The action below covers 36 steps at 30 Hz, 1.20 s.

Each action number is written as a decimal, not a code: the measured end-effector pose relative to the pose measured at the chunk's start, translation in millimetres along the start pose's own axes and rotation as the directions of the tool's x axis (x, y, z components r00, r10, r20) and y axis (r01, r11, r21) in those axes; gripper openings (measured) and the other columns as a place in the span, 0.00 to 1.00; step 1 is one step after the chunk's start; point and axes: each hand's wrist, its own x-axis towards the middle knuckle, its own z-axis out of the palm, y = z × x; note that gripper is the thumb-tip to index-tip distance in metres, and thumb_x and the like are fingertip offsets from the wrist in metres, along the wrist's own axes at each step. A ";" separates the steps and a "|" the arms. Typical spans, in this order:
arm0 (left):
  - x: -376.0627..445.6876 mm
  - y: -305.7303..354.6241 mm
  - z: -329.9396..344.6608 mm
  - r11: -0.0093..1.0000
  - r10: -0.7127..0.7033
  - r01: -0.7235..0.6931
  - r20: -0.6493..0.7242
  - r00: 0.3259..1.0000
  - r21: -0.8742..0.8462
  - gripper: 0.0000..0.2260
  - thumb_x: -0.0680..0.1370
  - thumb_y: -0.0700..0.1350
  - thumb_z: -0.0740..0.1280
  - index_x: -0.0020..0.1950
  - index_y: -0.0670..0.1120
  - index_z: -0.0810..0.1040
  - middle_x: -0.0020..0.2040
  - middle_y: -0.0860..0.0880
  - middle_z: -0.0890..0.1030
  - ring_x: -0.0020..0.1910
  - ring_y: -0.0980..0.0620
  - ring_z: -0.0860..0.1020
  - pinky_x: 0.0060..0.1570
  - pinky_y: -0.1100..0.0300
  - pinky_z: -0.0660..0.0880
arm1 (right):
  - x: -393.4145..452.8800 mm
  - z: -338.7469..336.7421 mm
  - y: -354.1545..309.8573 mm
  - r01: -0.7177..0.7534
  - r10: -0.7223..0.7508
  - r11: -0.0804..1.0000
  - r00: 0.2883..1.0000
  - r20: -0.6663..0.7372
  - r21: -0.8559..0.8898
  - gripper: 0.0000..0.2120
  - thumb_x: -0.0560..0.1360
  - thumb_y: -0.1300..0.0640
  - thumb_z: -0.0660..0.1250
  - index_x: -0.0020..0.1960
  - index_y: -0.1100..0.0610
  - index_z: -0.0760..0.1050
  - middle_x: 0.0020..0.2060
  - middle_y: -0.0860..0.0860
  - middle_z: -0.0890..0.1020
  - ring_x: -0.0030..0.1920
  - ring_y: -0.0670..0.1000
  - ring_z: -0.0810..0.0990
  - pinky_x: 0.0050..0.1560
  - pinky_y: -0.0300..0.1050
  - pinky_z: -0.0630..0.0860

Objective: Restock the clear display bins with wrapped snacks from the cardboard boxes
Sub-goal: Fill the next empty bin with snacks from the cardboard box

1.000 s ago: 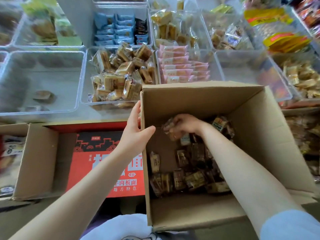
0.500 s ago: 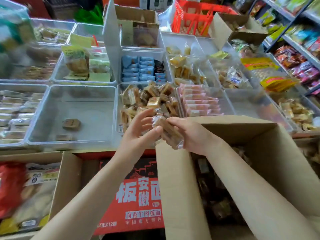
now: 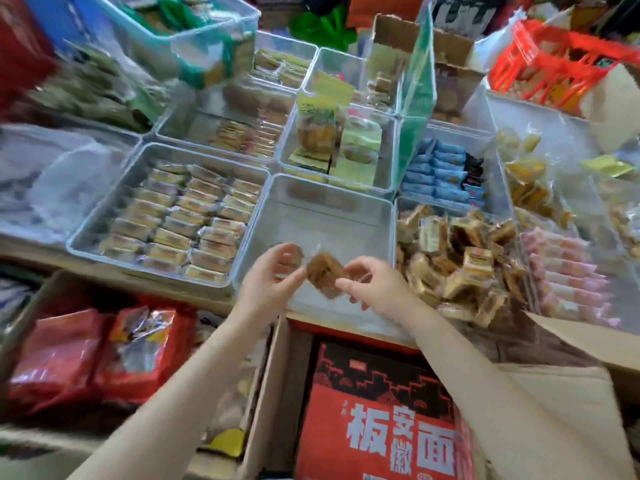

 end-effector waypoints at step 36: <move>57.5 -101.7 -24.7 0.648 0.229 -0.003 -0.192 0.954 0.762 0.29 0.76 0.50 0.61 0.76 0.43 0.70 0.73 0.45 0.74 0.69 0.45 0.72 0.64 0.52 0.72 | 190.0 126.3 9.1 0.112 -0.041 0.867 0.987 0.154 -0.485 0.23 0.73 0.54 0.73 0.67 0.52 0.74 0.61 0.58 0.66 0.67 0.61 0.64 0.68 0.51 0.66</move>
